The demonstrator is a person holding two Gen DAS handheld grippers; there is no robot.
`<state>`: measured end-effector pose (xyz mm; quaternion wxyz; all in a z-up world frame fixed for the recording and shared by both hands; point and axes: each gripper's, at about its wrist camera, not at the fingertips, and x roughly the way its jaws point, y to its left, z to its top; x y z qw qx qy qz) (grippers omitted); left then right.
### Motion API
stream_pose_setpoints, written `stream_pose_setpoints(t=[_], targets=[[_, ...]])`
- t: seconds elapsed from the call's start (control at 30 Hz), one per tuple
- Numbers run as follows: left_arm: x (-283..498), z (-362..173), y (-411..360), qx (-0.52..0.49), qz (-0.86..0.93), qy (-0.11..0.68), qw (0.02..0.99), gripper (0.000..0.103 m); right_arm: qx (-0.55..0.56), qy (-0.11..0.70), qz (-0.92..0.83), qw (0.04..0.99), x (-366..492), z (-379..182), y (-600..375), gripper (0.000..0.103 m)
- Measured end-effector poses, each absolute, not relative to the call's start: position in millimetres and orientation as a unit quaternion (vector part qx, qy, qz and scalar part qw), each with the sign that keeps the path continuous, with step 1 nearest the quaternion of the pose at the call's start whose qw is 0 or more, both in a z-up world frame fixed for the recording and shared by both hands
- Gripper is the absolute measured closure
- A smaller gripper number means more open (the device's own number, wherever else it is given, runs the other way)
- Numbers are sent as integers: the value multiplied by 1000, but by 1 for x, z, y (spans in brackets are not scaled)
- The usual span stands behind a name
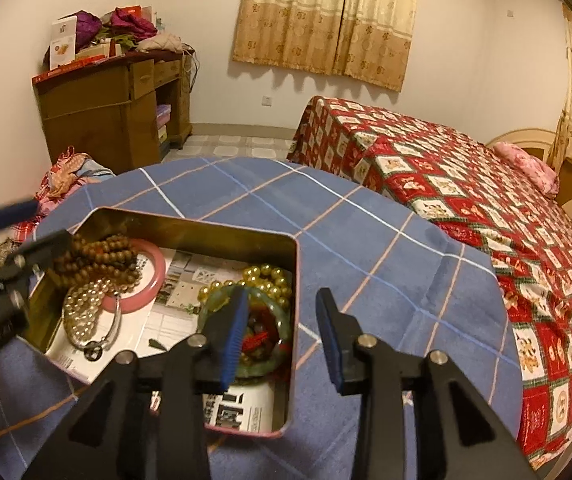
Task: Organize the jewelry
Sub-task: 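Open both tools to drop the wooden beads and green bangle into the tin, then lower the left tool onto the silver bead strand and close it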
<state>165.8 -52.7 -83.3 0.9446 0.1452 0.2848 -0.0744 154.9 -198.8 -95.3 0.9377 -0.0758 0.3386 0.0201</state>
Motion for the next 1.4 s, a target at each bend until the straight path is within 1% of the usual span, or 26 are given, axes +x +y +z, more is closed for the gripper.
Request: stream_pose_setpoints(t=[0.1,0.4,0.47,0.53,0.73,0.83,0.97,1.03,1.1,1.4], targets=[[166,-83,-53,150,-72,289,943,30,-73,336,19,939,151,-94,-199,58],[156,-85,-52,152,-63,296,941,30,-59,337,13,940,137,-91,-209,57],[150,-84,-49,146,-57,298,941,30,-51,339,7,940,129,-92,-214,54],[134,-83,-42,135,-52,298,944,30,-44,341,5,939,120,-94,-218,50],[81,-92,-35,130,-55,294,945,30,-36,359,-20,932,81,-112,-226,47],[59,-100,-33,119,-65,305,943,30,-41,363,-34,930,58,-122,-228,47],[41,-110,-40,114,-84,320,937,30,-21,360,-47,931,40,-124,-234,47],[33,-115,-48,121,-93,327,933,30,-19,356,-56,933,36,-125,-238,40],[27,-119,-57,126,-108,333,928,30,-15,356,-60,933,33,-125,-240,37],[16,-125,-81,142,-142,338,919,30,-9,350,-62,935,31,-128,-240,36]])
